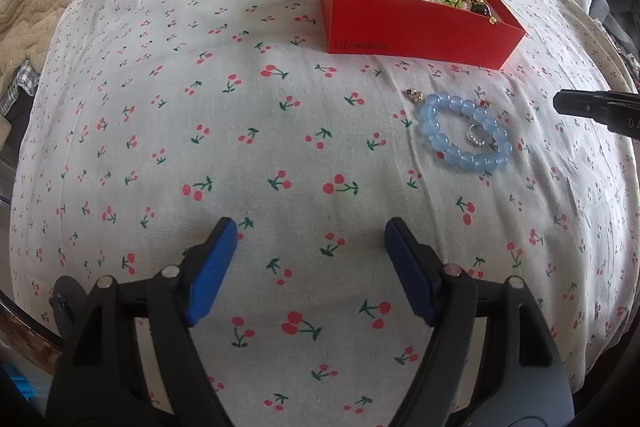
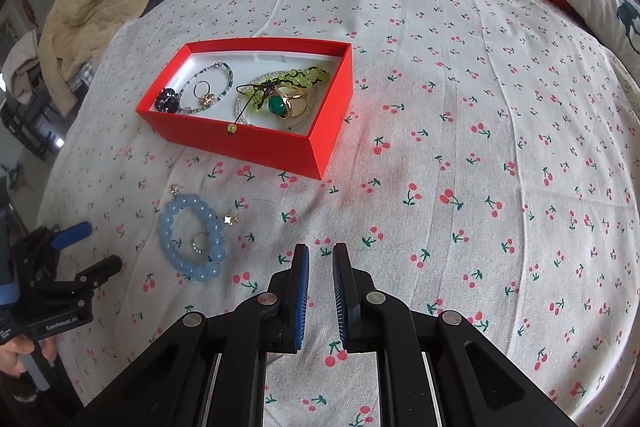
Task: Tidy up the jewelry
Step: 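Withdraw both tools and move the left tool to the light blue bead bracelet, then close the left tool on the light blue bead bracelet and lift it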
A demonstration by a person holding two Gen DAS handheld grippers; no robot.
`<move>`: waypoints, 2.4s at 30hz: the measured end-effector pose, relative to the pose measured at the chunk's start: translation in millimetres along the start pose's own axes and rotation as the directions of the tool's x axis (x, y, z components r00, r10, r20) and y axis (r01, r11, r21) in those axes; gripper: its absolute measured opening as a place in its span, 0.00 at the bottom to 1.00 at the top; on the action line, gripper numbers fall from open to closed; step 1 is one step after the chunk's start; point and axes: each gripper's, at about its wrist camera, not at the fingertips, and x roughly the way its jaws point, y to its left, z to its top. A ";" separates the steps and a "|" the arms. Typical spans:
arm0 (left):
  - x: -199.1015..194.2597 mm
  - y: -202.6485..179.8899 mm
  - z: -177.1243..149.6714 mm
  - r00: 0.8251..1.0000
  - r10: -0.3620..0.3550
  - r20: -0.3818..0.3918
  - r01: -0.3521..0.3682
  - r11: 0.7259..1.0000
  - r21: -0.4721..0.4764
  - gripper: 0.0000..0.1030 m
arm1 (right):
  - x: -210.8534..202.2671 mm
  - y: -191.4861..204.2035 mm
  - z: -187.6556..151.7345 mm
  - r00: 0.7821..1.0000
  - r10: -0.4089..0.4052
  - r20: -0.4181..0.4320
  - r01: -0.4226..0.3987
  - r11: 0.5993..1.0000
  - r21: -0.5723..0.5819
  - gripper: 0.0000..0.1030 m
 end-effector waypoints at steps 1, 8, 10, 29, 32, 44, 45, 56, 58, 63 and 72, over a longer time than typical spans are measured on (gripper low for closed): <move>-0.6 -1.4 -1.0 1.000 -0.003 0.008 0.003 1.000 0.007 0.74 | 1.1 0.8 -1.7 1.000 -0.001 -0.004 0.001 1.000 -0.006 0.13; -6.2 -13.1 0.1 0.997 -0.055 0.053 0.053 0.998 0.038 0.74 | 10.6 3.2 -10.6 0.999 -0.005 -0.034 0.004 1.000 -0.028 0.15; -7.3 -18.6 2.4 0.996 -0.066 0.066 0.062 0.997 0.049 0.74 | 13.8 2.3 -12.4 0.999 -0.008 -0.042 0.006 1.000 -0.026 0.22; 14.7 -53.6 38.9 0.983 -0.167 0.078 0.168 0.986 -0.004 0.33 | 19.3 2.2 -17.3 0.999 -0.032 -0.023 0.031 0.999 -0.045 0.73; 16.6 -57.1 42.4 0.981 -0.176 0.076 0.177 0.984 -0.008 0.32 | 20.5 2.2 -18.1 0.999 -0.036 -0.023 0.035 0.998 -0.050 0.73; 19.2 -54.1 51.9 0.974 -0.213 0.083 0.218 0.974 -0.067 0.33 | 22.1 0.7 -18.6 0.998 -0.052 -0.021 0.051 0.997 -0.055 0.74; 21.0 -54.8 51.6 0.975 -0.206 0.079 0.211 0.975 -0.064 0.33 | 22.6 1.2 -18.4 0.998 -0.054 -0.021 0.053 0.997 -0.057 0.74; 12.7 -58.4 49.2 0.986 -0.122 0.117 0.124 0.992 -0.009 0.12 | 19.5 3.0 -15.7 0.998 -0.063 -0.013 0.063 0.997 -0.047 0.75; 2.8 -58.6 49.8 0.980 -0.142 0.139 0.143 0.990 0.002 0.12 | 16.4 5.0 -13.8 0.998 -0.063 -0.002 0.063 0.997 -0.045 0.75; -22.7 -53.0 49.4 0.970 -0.174 0.171 0.176 0.984 0.005 0.12 | 12.2 12.5 -11.6 0.998 -0.057 0.015 0.057 0.997 -0.051 0.75; -39.6 -16.8 39.6 0.974 -0.150 0.170 0.159 0.986 -0.040 0.12 | 16.4 39.1 -12.8 0.999 -0.037 0.011 0.038 0.996 -0.084 0.75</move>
